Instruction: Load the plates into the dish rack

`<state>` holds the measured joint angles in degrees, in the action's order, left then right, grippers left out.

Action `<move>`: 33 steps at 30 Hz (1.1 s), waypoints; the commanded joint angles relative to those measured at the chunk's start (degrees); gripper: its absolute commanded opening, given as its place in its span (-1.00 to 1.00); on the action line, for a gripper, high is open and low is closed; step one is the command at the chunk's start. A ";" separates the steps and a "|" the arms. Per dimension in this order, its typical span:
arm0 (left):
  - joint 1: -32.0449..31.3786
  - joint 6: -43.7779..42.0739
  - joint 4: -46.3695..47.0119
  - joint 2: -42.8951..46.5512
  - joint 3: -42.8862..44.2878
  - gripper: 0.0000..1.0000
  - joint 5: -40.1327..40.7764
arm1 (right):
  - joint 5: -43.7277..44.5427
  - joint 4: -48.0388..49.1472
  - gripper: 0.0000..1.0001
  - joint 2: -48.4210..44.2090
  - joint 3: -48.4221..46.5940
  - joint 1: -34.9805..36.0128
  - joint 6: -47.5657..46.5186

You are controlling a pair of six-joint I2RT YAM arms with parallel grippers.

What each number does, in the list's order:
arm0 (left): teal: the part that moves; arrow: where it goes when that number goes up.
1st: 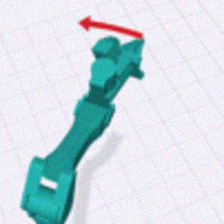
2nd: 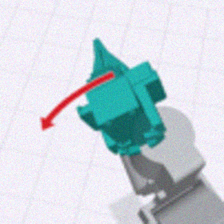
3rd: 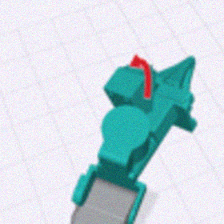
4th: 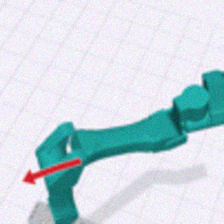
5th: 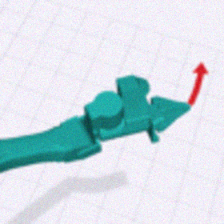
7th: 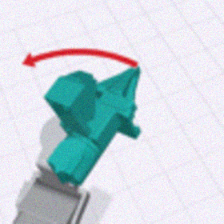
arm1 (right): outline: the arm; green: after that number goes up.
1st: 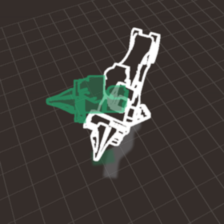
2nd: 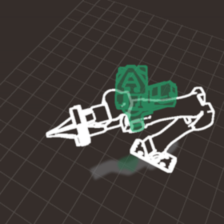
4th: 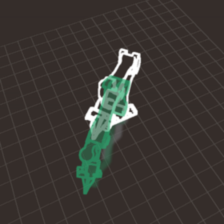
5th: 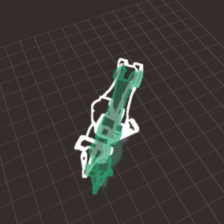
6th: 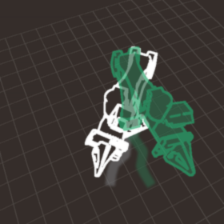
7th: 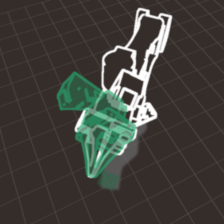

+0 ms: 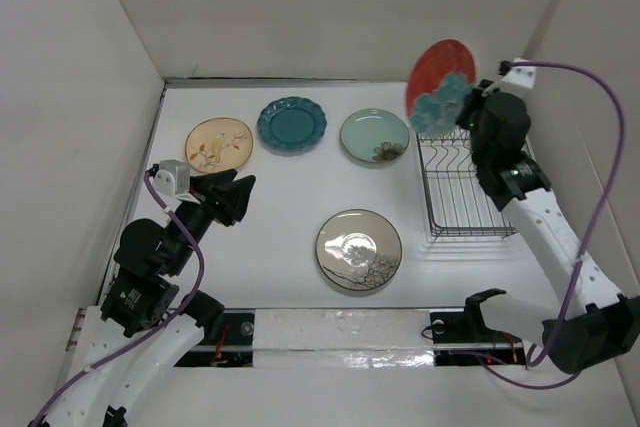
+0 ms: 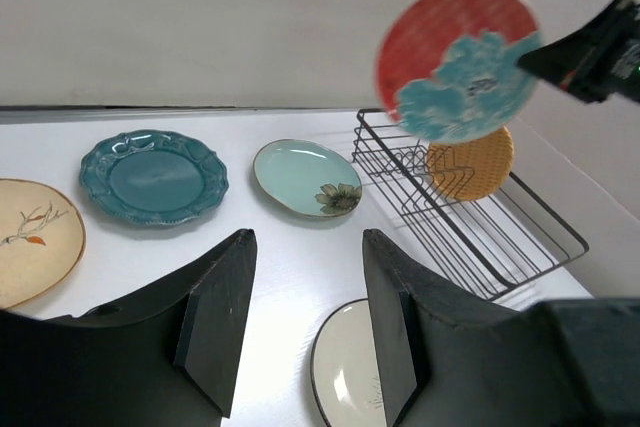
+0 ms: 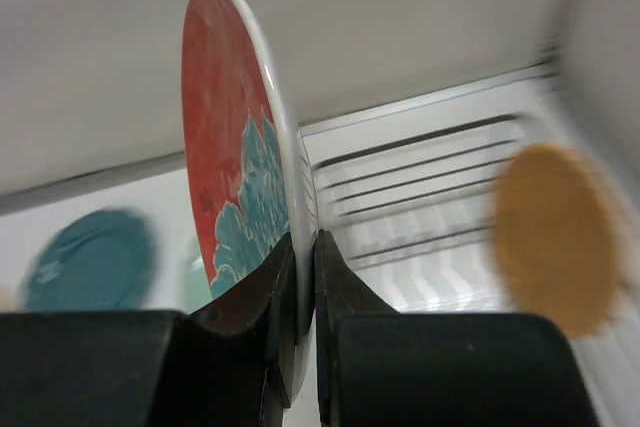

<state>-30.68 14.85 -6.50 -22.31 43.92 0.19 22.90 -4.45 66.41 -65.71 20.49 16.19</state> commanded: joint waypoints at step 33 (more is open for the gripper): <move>-0.44 0.27 2.81 1.91 -0.15 -0.10 -3.09 | 3.29 3.48 -1.00 10.84 -15.77 -22.86 -35.25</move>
<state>-30.79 14.90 -6.28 -21.19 43.86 -2.33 21.71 -14.72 82.13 -77.95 -1.23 -17.47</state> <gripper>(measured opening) 0.448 0.121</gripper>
